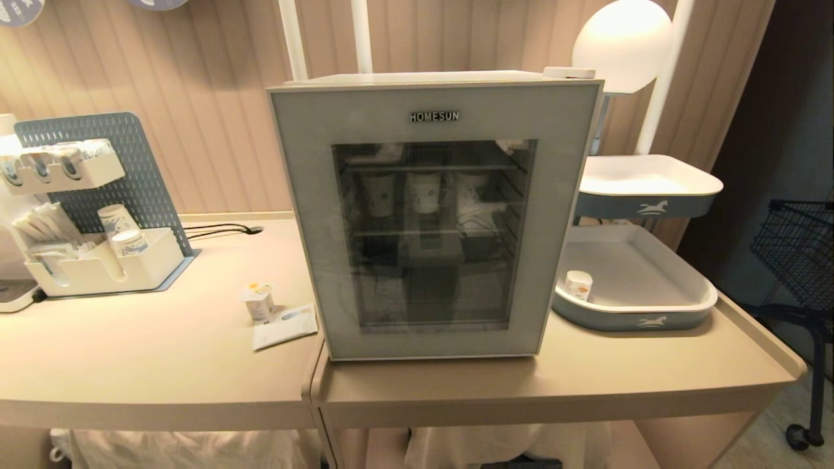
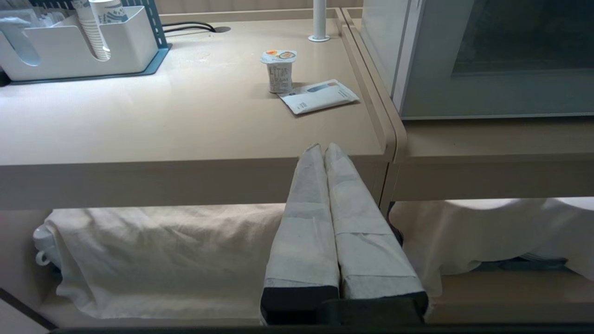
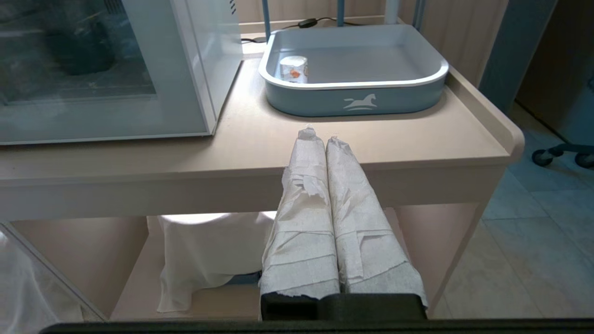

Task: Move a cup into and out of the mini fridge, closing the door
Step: Open the freezer door

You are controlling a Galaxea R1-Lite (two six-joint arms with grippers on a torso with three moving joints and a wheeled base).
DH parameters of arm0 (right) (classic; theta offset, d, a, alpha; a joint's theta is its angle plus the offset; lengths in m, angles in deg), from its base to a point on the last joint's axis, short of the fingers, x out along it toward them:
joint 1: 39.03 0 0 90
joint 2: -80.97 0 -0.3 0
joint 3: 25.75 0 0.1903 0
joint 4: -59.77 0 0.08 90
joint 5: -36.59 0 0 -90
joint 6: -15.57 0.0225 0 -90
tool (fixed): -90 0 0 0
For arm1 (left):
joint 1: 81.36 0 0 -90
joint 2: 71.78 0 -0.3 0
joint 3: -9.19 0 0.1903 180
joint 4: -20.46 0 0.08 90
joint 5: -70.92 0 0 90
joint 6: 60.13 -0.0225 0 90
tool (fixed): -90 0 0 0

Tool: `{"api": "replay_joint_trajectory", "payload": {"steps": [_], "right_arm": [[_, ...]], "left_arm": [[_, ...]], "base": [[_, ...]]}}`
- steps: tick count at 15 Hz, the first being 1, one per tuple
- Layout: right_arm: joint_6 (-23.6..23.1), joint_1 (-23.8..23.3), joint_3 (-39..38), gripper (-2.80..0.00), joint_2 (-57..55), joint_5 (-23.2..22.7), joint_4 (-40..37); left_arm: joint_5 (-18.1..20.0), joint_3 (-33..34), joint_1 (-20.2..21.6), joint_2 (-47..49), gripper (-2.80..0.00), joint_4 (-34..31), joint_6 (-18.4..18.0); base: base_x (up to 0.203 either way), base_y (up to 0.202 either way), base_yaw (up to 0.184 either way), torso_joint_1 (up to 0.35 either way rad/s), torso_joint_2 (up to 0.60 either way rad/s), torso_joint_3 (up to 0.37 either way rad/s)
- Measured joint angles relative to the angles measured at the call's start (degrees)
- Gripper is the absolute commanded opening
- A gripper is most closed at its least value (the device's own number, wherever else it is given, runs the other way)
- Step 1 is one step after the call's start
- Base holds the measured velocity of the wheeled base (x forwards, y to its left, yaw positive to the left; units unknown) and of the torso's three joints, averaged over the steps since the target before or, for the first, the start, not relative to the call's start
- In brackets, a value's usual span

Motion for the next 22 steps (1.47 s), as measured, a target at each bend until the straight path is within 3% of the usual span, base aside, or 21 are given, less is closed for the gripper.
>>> {"api": "replay_joint_trajectory", "payload": {"steps": [5, 7, 9, 13, 16, 17, 19, 22], "right_arm": [[0.0, 0.0, 0.0, -2.8, 0.0, 0.0, 0.0], [0.0, 0.0, 0.0, -2.8, 0.0, 0.0, 0.0], [0.0, 0.0, 0.0, -2.8, 0.0, 0.0, 0.0], [0.0, 0.0, 0.0, -2.8, 0.0, 0.0, 0.0], [0.0, 0.0, 0.0, -2.8, 0.0, 0.0, 0.0], [0.0, 0.0, 0.0, -2.8, 0.0, 0.0, 0.0], [0.0, -0.1, 0.0, -2.8, 0.0, 0.0, 0.0], [0.1, 0.0, 0.0, -2.8, 0.0, 0.0, 0.0]], "left_arm": [[0.1, -0.1, 0.0, 0.0, -2.8, 0.2, -0.2], [0.1, -3.5, 0.0, 0.3, -2.8, -1.2, 0.3], [-0.3, -14.7, 0.0, 2.7, -2.8, -7.6, 3.1], [0.8, -51.0, -3.2, 19.7, -2.8, -24.9, 12.9], [3.3, -64.5, -5.3, 43.2, -2.8, -25.2, 14.5], [5.4, -66.8, -4.9, 51.8, 0.0, -23.0, 13.9], [12.5, -71.4, -2.6, 68.1, 0.0, -18.6, 12.6], [30.6, -79.0, 3.5, 89.5, 0.0, -12.7, 10.0]], "base": [[-0.02, 0.0, 0.0, 0.0, 0.0, 0.002], [0.0, 0.0, 0.0, 0.0, 0.0, 0.0], [0.0, 0.0, 0.0, 0.0, 0.0, 0.0], [0.0, 0.0, 0.0, 0.0, 0.0, 0.0], [0.0, 0.0, 0.0, 0.0, 0.0, 0.0], [0.0, 0.0, 0.0, 0.0, 0.0, 0.0], [0.0, 0.0, 0.0, 0.0, 0.0, 0.0], [0.0, 0.0, 0.0, 0.0, 0.0, 0.0]]}}
